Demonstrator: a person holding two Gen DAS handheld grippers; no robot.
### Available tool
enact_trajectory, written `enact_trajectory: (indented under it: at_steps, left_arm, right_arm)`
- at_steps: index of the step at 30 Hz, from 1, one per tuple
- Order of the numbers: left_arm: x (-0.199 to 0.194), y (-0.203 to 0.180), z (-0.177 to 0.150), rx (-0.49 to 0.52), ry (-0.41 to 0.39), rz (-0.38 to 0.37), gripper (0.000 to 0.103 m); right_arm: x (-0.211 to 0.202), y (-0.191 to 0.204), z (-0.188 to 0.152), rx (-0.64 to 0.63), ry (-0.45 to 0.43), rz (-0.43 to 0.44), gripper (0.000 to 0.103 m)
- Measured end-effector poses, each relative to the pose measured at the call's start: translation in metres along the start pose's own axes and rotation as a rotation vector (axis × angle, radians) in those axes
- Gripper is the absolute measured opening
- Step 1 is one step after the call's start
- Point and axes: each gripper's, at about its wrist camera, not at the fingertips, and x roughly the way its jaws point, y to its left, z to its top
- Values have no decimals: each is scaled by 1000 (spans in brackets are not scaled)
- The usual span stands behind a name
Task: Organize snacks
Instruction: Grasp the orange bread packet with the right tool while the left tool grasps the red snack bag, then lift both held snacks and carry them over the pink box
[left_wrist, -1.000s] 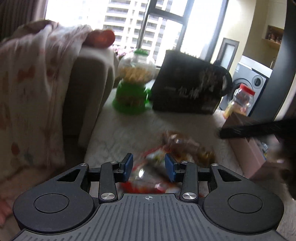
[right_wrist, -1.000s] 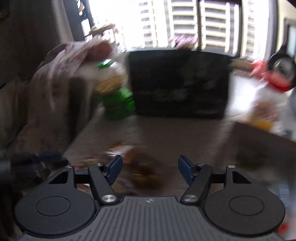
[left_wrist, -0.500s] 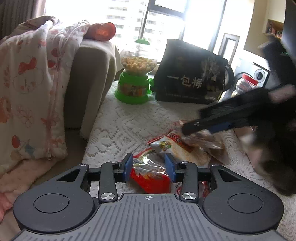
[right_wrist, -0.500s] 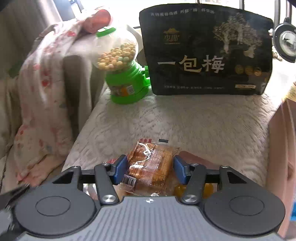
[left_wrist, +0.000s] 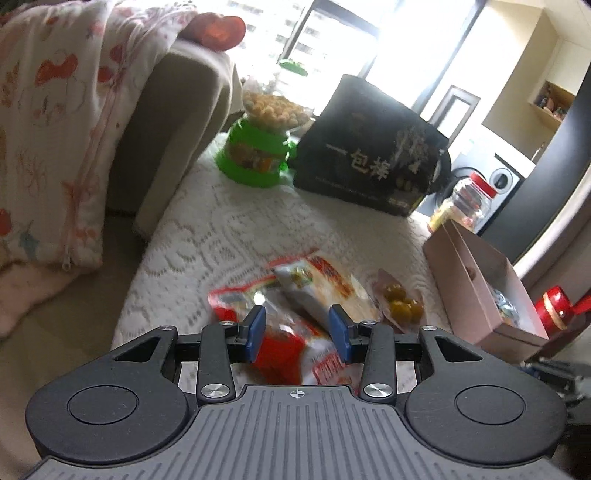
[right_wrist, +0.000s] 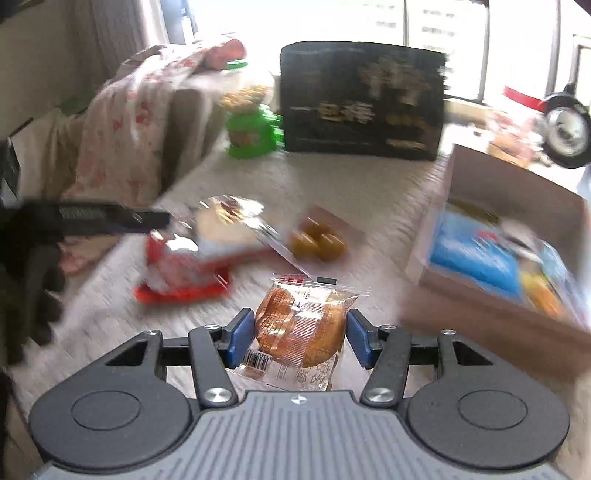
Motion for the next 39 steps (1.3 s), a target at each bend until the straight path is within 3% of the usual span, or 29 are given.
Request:
enact_trajectory:
  at_steps: [4, 10, 14, 20, 26, 28, 31, 32, 34, 36, 39]
  left_arm:
    - [-4, 4, -18, -54, 37, 38, 43]
    - [8, 12, -16, -189, 27, 22, 46]
    - [23, -1, -8, -202, 43, 12, 46]
    - [29, -43, 1, -64, -32, 14, 48]
    - [35, -65, 1, -8, -44, 42, 53]
    - [27, -71, 2, 7, -69, 8, 53]
    - [16, -83, 1, 33, -114, -124, 53]
    - [16, -90, -2, 63, -120, -134, 53]
    - [22, -105, -10, 165, -104, -86, 52]
    - [32, -119, -19, 264, -89, 27, 51]
    - [44, -125, -24, 295, -80, 103, 51]
  right_arm:
    - [-1, -15, -33, 43, -48, -55, 55]
    - [-7, -24, -54, 78, -153, -35, 56]
    - [-5, -31, -63, 118, -185, 0, 60]
    - [-6, -40, -64, 175, -197, 42, 60]
    - [-5, -45, -66, 206, -207, 64, 60]
    - [-5, -46, -66, 215, -210, 70, 60]
    - [-5, -48, -68, 228, -214, 79, 60]
    - [-5, -48, -68, 231, -214, 82, 60]
    - [-4, -49, -68, 237, -214, 87, 61]
    - [-4, -50, -68, 240, -215, 91, 61]
    - [-4, -51, -68, 243, -215, 94, 61]
